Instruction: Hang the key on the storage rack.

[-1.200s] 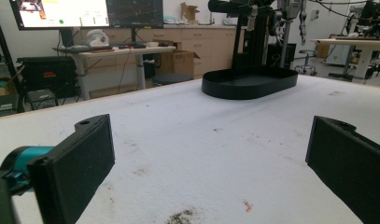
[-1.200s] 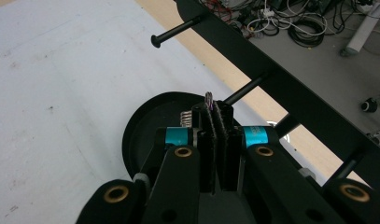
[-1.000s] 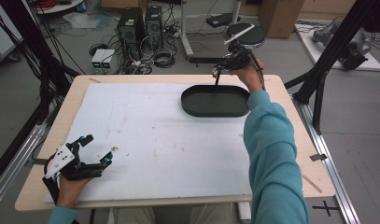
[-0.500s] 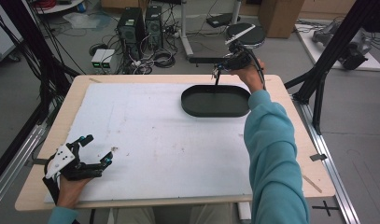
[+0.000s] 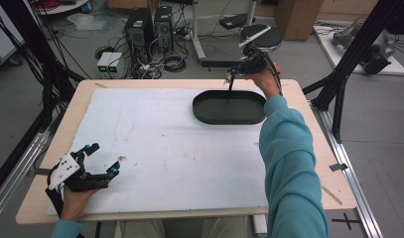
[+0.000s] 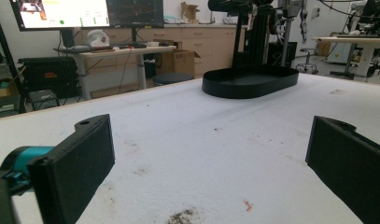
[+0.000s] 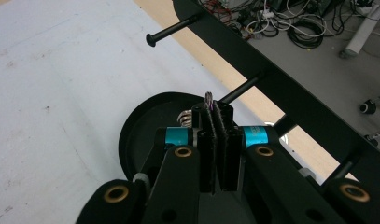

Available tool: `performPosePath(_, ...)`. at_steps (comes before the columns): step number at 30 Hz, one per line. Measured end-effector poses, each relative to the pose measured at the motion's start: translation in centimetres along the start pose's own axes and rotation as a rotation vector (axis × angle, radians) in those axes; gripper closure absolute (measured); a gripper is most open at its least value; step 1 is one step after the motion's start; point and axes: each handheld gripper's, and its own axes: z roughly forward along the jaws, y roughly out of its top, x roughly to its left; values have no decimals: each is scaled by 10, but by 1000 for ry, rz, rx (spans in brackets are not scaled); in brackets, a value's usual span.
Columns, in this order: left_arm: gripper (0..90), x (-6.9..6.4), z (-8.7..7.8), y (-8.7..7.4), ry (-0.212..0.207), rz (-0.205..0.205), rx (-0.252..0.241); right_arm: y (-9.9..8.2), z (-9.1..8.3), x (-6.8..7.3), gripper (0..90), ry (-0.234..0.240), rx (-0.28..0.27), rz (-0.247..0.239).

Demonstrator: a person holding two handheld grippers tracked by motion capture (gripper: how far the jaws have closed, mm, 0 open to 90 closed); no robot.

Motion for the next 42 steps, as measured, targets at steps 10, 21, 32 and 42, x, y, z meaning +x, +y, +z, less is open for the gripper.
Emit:
performPosePath(10,17,0,0,0,0,0,0,0,-1,0,887,-8,3,2)
performPosePath(21,17,0,0,0,-1,-1,1,-1,-1,-3,887,-17,1,4)
performPosePath(32,17,0,0,0,0,0,1,0,0,-4,888,-18,-3,6)
performPosePath(42,17,0,0,0,0,0,1,3,2,-8,887,-25,-8,3)
